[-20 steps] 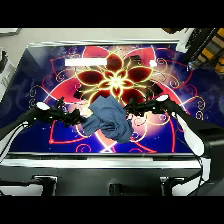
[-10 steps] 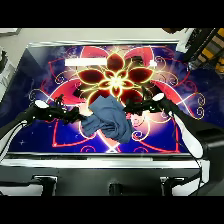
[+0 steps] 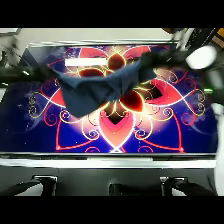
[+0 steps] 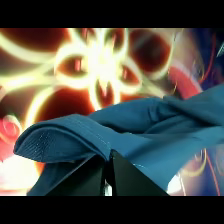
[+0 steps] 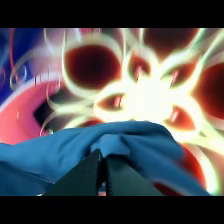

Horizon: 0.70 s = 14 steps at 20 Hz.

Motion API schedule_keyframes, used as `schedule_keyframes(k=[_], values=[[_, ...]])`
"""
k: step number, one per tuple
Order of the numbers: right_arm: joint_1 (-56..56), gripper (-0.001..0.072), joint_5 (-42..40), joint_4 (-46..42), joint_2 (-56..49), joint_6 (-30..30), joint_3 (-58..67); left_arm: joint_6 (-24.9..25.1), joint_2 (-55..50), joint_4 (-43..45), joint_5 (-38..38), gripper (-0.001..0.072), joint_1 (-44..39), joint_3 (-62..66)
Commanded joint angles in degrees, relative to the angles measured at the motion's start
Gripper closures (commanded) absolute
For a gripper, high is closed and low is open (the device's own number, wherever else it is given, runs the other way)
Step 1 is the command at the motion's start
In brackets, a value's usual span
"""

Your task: Fold the clothes and pants, and hang the long-sleeved shirts on hangers.

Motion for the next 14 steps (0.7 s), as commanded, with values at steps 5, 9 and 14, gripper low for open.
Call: schedule_keyframes(k=[5,9,14], values=[[0.0,0.0684,0.4,-19.4,26.2,4.6,5.6,-15.3,20.5,18.7,-0.8,0.0693,0.7,10.1],[0.0,0.0683,1.4,-26.4,31.1,12.8,5.6,-18.0,25.2,22.3,-1.7,0.0692,0.7,10.1],[0.0,0.0683,10.4,-26.3,22.0,20.7,5.6,-18.0,21.0,22.3,-9.2,0.0692,-0.1,6.5]])
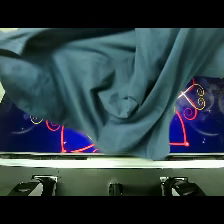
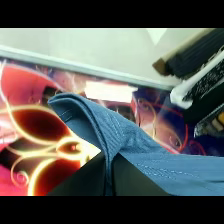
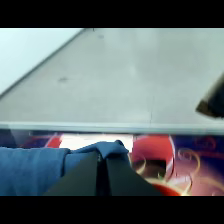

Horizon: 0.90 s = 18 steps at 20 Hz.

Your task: Fold the clothes and pants, and hang the long-sleeved shirts on hangers.

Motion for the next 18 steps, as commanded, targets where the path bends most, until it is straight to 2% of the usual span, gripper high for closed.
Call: schedule_keyframes(k=[1,3,5,9,11,13,15,16,18], values=[[0.0,0.0682,8.3,-0.9,-8.1,8.2,0.0,-0.7,-3.1,4.3,-4.5,0.0692,-1.3,-3.7],[0.0,0.0682,12.4,3.5,-16.9,9.7,0.0,-0.2,-7.6,4.4,-4.3,0.0692,-3.8,-8.4],[0.0,0.0682,13.1,8.9,-27.2,9.7,0.0,-0.1,-13.9,4.4,-3.5,0.0692,-6.1,-13.6],[0.0,0.0682,4.6,17.0,-48.2,9.7,0.0,-0.1,-28.1,4.4,4.8,0.0692,-8.5,-21.8],[0.0,0.0682,-0.5,23.5,-56.6,9.7,0.0,-0.2,-35.2,4.3,5.9,0.0691,-8.7,-22.2],[0.0,0.0682,-3.5,29.2,-62.0,9.7,0.0,-0.1,-39.8,4.3,5.8,0.0691,-8.7,-22.1],[0.0,0.0683,-4.2,30.8,-64.1,9.7,0.0,-0.1,-41.7,4.3,5.7,0.069,-8.7,-22.1],[0.0,0.0683,-4.3,30.6,-64.2,9.7,0.0,-0.1,-41.6,4.2,5.8,0.0652,-8.6,-22.1],[0.0,0.0683,-4.1,29.6,-63.4,8.6,0.0,-0.1,-40.2,3.7,3.6,0.0371,-7.8,-21.5]])
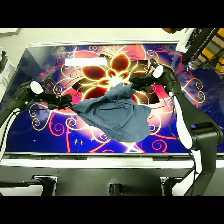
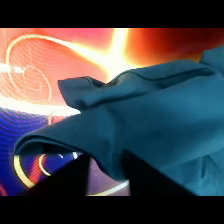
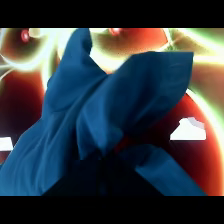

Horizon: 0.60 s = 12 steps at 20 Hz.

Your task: Fold the clothes and pants, and hang the long-sleeved shirts on hangers.

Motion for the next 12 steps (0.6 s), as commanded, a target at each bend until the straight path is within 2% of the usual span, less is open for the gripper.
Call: schedule_keyframes(k=[1,2,4,6,9,12], values=[[0.0,0.0683,-0.9,1.1,-1.3,-1.6,0.1,0.0,0.5,-0.6,-4.2,0.0135,1.4,0.7],[0.0,0.0683,-0.2,-0.9,-0.4,-1.6,0.1,0.1,2.5,-0.6,-6.8,0.0035,2.4,0.8],[0.0,0.0683,1.3,-5.6,1.6,-1.6,0.1,0.2,7.2,-0.6,-13.3,0.0036,4.2,0.3],[0.0,0.0683,3.2,-10.3,3.8,-1.6,0.1,0.2,12.5,-2.2,-15.5,0.0036,3.9,-3.1],[0.0,0.0683,6.4,-14.3,6.8,-1.6,0.0,-1.0,17.3,-15.6,-12.2,0.0037,-1.3,-13.4],[0.0,0.0683,9.0,-15.2,8.4,-1.6,0.1,-3.6,16.7,-22.8,-1.0,0.0037,-13.1,-23.0]])
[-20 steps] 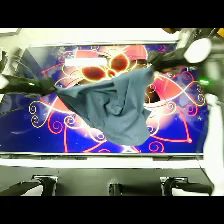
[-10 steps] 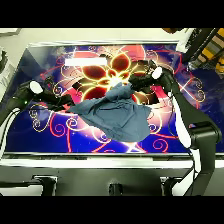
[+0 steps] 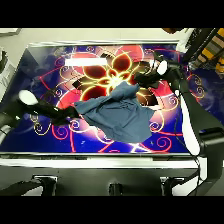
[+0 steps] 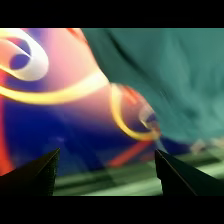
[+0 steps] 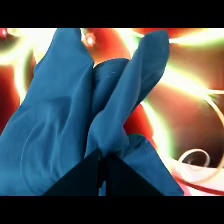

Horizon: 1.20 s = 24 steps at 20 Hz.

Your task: Fold the clothes and pants, and hang the long-sleeved shirts on hangers.

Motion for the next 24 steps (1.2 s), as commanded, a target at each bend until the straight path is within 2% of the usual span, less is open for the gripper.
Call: schedule_keyframes(k=[1,6,11,13,14,15,17,18,21,22,24], values=[[0.0,0.0683,3.8,-2.8,2.0,0.0,0.0,-3.4,0.6,-10.4,12.4,0.0037,-11.8,-9.9],[0.0,0.0683,7.3,-3.2,2.3,0.0,0.0,-3.4,-7.6,-21.4,26.2,0.0037,-25.7,-11.3],[0.0,0.0683,7.7,-3.2,2.5,-0.3,0.0,-3.3,-13.1,-26.5,32.4,0.0048,-28.5,-11.3],[0.0,0.0683,7.8,-3.2,2.5,-0.5,0.0,-3.4,-13.8,-26.5,34.6,0.0118,-28.5,-11.2],[0.0,0.0683,7.9,-3.2,2.5,-0.5,0.0,-3.3,-14.2,-26.5,35.6,0.0118,-28.5,-11.0],[0.0,0.0683,8.1,-3.2,2.5,-0.5,0.0,-3.4,-14.4,-26.5,36.2,0.0171,-28.4,-10.6],[0.0,0.0683,8.6,-3.2,2.5,-0.5,0.0,-3.3,-14.5,-26.4,37.7,0.0625,-28.4,-9.8],[0.0,0.0683,9.0,-3.4,2.6,-0.4,0.0,-3.1,-14.5,-26.4,38.2,0.069,-28.1,-9.1],[0.0,0.0684,10.1,-8.2,3.7,-0.4,0.0,2.7,-12.5,-26.4,35.2,0.0691,-23.8,-6.8],[0.0,0.0684,9.8,-11.8,4.8,-0.4,0.0,5.2,-10.4,-26.2,33.2,0.0692,-20.7,-6.1],[0.0,0.0684,9.2,-21.4,8.5,0.4,0.0,6.4,-4.2,-22.6,28.7,0.0692,-12.9,-4.3]])
